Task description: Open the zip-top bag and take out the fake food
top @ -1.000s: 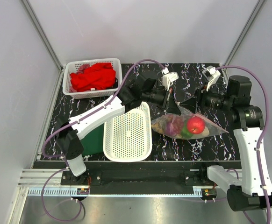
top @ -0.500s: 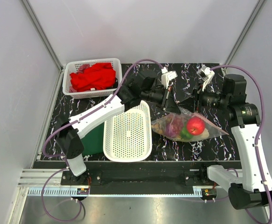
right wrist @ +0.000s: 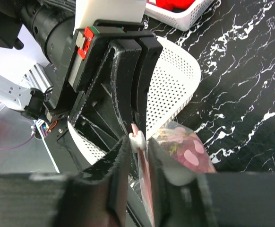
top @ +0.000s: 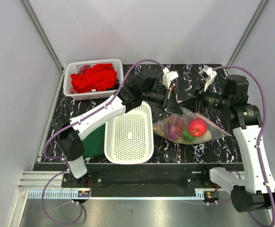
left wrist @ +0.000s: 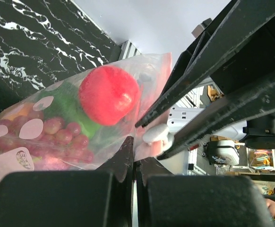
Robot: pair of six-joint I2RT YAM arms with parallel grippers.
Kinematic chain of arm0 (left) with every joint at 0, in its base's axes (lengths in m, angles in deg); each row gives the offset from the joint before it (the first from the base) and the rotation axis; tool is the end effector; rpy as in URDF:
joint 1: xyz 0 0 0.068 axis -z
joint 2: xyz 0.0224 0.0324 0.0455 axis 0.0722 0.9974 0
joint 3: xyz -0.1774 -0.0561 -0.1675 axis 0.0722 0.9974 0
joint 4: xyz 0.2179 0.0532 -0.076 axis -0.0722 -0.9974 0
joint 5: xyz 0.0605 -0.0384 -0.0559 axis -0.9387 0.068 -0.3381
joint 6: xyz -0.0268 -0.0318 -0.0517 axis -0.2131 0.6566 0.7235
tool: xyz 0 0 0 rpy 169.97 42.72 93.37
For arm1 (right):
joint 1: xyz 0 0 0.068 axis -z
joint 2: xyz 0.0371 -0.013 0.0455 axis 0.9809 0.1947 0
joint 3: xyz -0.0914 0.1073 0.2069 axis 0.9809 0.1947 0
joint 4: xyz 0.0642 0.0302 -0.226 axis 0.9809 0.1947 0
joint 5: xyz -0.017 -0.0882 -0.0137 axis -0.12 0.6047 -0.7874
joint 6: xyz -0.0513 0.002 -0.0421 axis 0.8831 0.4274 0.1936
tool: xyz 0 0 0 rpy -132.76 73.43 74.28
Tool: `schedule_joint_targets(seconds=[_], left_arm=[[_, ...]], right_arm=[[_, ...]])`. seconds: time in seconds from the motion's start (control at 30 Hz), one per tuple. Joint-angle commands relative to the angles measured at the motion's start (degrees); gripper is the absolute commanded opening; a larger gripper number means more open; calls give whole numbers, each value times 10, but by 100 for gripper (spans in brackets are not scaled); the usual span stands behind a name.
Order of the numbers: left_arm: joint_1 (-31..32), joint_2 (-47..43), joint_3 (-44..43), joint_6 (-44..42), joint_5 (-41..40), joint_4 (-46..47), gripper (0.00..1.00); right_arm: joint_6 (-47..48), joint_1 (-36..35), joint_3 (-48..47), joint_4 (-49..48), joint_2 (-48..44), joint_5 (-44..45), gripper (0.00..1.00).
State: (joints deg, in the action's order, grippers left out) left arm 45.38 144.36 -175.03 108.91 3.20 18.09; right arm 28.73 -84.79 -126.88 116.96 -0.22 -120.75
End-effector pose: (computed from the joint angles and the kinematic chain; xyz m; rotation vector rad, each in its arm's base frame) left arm 0.2259 -0.3198 0.3528 0.8095 2.1107 -1.6474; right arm 0.1773 0.0588 0.3918 -0.6981 1.8593 0.8899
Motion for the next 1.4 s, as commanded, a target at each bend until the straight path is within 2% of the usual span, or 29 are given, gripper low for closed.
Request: schedule_joint_targets(seconds=[0.0, 0.07, 0.1, 0.23, 0.4, 0.53, 0.7, 0.87, 1.03, 1.13, 1.23, 1.33, 1.37], left_arm=[[-3, -19, -11, 17, 29, 60, 0], [-5, -22, -10, 18, 21, 59, 0], [-5, -24, -10, 18, 18, 59, 0], [-14, -45, 18, 36, -15, 83, 0], [-38, -81, 102, 79, -24, 204, 0], [-51, -82, 101, 81, -13, 214, 0], [-73, -90, 109, 75, -27, 221, 0], [-127, -70, 92, 81, -45, 241, 0], [-149, -11, 49, 79, -19, 259, 0], [-152, 31, 13, 75, 2, 260, 0], [-151, 55, -20, 71, 14, 247, 0], [-151, 73, -31, 66, 20, 239, 0], [-151, 74, -28, 66, 22, 239, 0]], right_arm=[[-16, -5, 2, -35, 6, -16, 17], [-21, -5, 2, -35, 10, -13, 8], [-21, -4, 2, -34, 9, -7, 0], [-16, -5, 2, -19, -9, 16, 0], [-11, -5, 18, 15, -73, 65, 0], [-15, -5, 50, 22, -114, 95, 0], [-6, -5, 29, 85, -133, 175, 0], [-19, -5, 28, 120, -177, 255, 0], [-41, -5, 46, 158, -221, 238, 0], [-85, -5, 44, 180, -244, 240, 0], [-111, -5, 38, 205, -249, 252, 0], [-132, -5, 28, 250, -233, 208, 0], [-141, -5, 22, 256, -232, 217, 0]])
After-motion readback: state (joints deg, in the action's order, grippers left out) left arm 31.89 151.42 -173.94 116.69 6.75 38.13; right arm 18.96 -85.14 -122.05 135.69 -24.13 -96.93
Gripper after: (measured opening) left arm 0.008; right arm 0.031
